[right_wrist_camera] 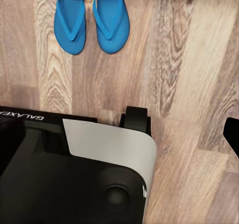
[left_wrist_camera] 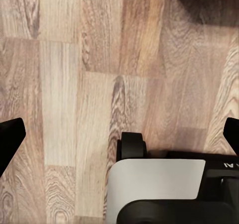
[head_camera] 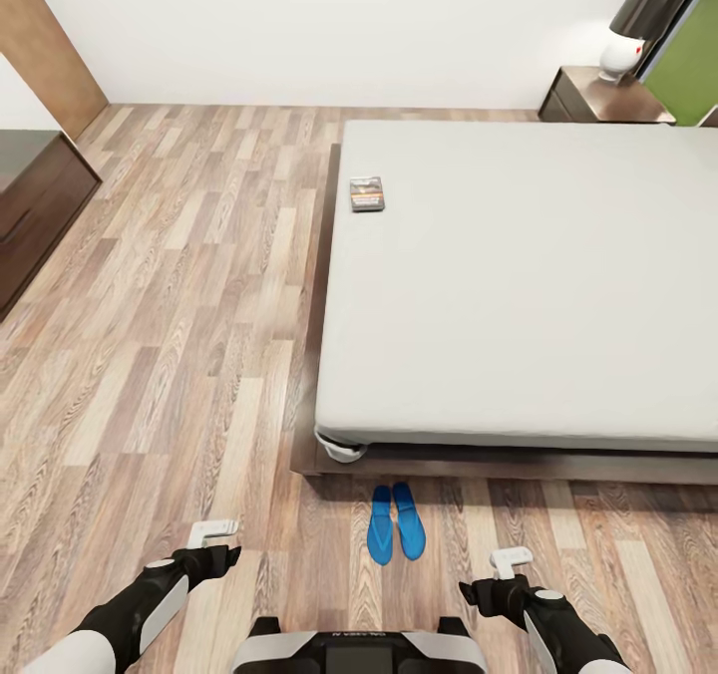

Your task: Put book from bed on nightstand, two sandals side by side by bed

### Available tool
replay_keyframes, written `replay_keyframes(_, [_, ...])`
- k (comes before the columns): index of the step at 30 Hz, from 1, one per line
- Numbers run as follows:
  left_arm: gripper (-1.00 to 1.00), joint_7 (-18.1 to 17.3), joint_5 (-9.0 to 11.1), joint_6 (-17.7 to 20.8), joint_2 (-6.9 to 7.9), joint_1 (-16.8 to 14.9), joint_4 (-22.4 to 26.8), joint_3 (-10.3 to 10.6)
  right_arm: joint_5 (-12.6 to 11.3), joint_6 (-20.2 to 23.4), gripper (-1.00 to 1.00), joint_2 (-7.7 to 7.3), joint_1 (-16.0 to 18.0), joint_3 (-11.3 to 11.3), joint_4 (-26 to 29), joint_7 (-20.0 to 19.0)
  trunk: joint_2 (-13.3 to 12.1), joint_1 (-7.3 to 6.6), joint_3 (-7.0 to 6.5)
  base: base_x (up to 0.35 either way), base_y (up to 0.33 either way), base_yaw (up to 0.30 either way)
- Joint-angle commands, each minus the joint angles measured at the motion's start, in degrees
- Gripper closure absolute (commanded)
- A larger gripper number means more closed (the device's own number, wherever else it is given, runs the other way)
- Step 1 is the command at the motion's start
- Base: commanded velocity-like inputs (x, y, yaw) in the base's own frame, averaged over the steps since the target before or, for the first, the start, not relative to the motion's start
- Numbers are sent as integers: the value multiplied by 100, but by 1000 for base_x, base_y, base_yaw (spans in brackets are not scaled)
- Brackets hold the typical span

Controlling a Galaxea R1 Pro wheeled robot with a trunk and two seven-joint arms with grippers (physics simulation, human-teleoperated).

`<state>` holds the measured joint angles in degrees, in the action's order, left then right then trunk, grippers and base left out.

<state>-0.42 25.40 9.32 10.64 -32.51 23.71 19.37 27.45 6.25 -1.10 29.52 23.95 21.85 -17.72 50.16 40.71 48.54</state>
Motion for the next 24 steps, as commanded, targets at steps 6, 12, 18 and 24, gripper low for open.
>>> replay_keyframes(6, [-100, -2, 29, 26, 2, -1, 5, 23, 41, 26, -100, 6, 0, 48, 15, -48, -239, -131, -105, 0, 0, 0])
replay_keyframes(12, [-100, -2, 28, 26, 3, -1, 4, 23, 41, 26, -100, 5, -22, 48, 15, -48, -479, -263, -213, 0, 0, 0])
replay_keyframes(18, [-100, -2, 27, 26, 2, -1, 4, 23, 41, 26, -100, 10, -36, 48, 14, -48, -720, -395, -320, 0, 0, 0])
replay_keyframes(24, [-100, -2, 26, 26, 0, -1, 3, 23, 41, 24, -100, 9, -40, 48, 13, -48, -961, -527, -428, 0, 0, 0])
